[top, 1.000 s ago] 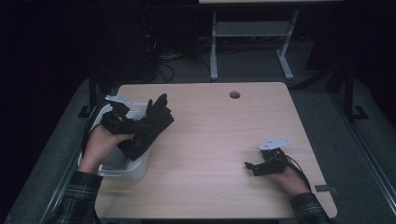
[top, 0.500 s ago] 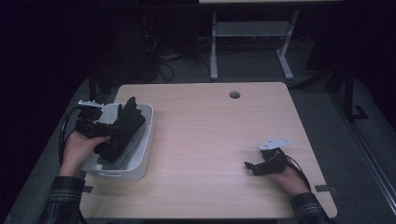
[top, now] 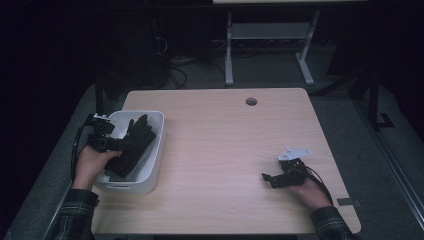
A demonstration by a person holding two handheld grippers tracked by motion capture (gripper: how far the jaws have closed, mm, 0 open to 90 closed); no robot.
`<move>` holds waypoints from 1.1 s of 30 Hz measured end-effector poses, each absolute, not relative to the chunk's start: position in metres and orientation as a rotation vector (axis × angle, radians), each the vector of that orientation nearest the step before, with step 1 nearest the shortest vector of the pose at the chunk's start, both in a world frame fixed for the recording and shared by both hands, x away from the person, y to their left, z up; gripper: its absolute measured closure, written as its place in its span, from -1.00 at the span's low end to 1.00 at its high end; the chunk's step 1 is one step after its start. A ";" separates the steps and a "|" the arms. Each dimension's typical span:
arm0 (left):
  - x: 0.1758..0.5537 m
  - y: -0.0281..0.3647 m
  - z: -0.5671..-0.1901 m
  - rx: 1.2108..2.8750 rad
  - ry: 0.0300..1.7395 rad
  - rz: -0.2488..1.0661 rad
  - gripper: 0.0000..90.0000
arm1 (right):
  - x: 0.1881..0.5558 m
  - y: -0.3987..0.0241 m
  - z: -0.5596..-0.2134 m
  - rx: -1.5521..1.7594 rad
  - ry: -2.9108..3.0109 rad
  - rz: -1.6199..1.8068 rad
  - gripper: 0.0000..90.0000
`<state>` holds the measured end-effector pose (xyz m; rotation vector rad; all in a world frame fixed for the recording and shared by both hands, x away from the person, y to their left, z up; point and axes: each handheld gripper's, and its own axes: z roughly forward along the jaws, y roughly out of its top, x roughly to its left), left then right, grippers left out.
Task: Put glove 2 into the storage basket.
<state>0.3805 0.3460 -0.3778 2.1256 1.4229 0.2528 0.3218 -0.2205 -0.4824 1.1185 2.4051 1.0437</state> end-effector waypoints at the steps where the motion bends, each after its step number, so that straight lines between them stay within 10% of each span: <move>1: 0.381 0.346 -0.378 2.135 1.419 0.264 -0.05 | 0.322 -0.220 -0.482 1.118 2.405 1.044 -0.77; 12: 0.380 0.347 -0.374 2.124 1.372 0.340 -0.65 | 0.322 -0.220 -0.482 1.118 2.405 1.044 -0.77; 33: 0.372 0.294 -0.343 2.078 1.160 0.342 -0.67 | 0.321 -0.221 -0.482 1.119 2.406 1.044 -0.77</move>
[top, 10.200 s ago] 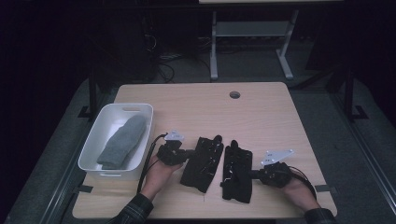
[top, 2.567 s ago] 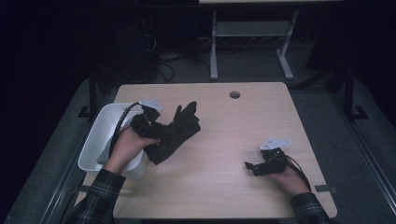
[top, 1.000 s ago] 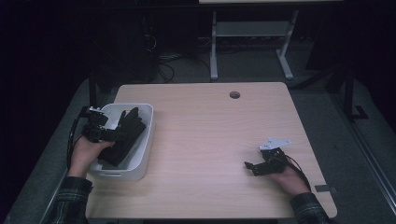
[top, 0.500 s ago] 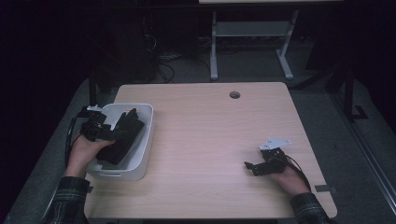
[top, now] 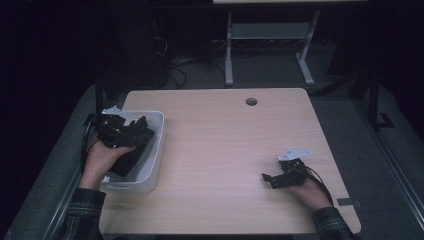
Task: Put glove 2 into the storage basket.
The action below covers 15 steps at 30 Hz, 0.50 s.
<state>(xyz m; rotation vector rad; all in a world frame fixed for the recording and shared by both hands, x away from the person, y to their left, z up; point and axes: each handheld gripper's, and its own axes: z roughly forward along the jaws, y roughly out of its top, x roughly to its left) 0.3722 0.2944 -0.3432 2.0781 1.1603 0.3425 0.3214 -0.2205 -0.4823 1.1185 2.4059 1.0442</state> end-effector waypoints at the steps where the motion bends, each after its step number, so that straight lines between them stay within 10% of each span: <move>1: 0.371 0.290 -0.342 2.073 1.148 0.332 -0.67 | 0.321 -0.221 -0.482 1.116 2.406 1.044 -0.77; 15: 0.354 0.211 -0.351 2.115 0.916 0.221 -0.67 | 0.321 -0.220 -0.482 1.119 2.405 1.043 -0.77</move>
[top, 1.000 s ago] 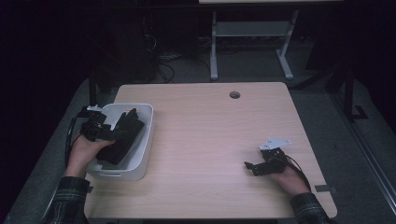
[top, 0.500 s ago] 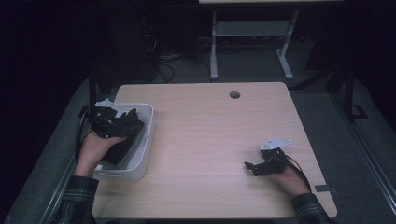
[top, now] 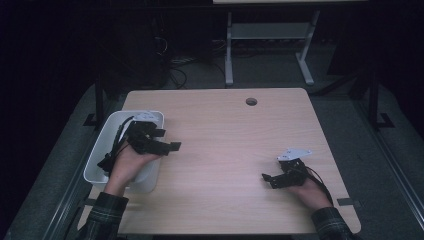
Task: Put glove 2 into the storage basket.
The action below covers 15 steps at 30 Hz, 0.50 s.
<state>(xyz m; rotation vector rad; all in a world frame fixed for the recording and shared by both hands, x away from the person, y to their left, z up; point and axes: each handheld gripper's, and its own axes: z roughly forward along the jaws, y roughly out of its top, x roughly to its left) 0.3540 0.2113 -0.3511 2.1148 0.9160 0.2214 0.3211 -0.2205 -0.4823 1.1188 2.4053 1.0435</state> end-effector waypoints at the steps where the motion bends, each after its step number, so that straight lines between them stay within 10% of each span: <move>1: 0.354 0.211 -0.351 2.115 0.916 0.221 -0.67 | 0.321 -0.220 -0.482 1.121 2.405 1.043 -0.77; 15: 0.332 0.140 -0.401 2.186 0.776 0.123 -0.67 | 0.321 -0.220 -0.482 1.116 2.406 1.043 -0.77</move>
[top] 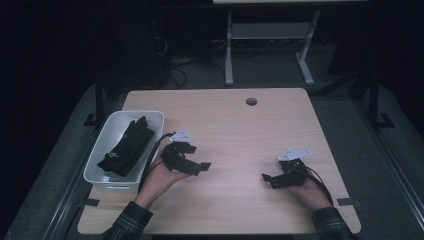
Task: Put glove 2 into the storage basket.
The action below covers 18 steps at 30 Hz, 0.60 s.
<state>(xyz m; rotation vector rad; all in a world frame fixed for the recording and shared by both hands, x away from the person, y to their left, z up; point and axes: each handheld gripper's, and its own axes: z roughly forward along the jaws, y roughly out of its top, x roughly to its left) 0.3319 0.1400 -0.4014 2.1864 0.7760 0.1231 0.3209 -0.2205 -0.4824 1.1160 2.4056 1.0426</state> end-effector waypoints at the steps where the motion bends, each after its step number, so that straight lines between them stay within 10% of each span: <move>1: 0.331 0.137 -0.406 2.197 0.768 0.123 -0.67 | 0.321 -0.220 -0.482 1.116 2.406 1.042 -0.77; 18: 0.324 0.112 -0.451 2.401 0.716 0.110 -0.67 | 0.321 -0.220 -0.482 1.113 2.408 1.042 -0.77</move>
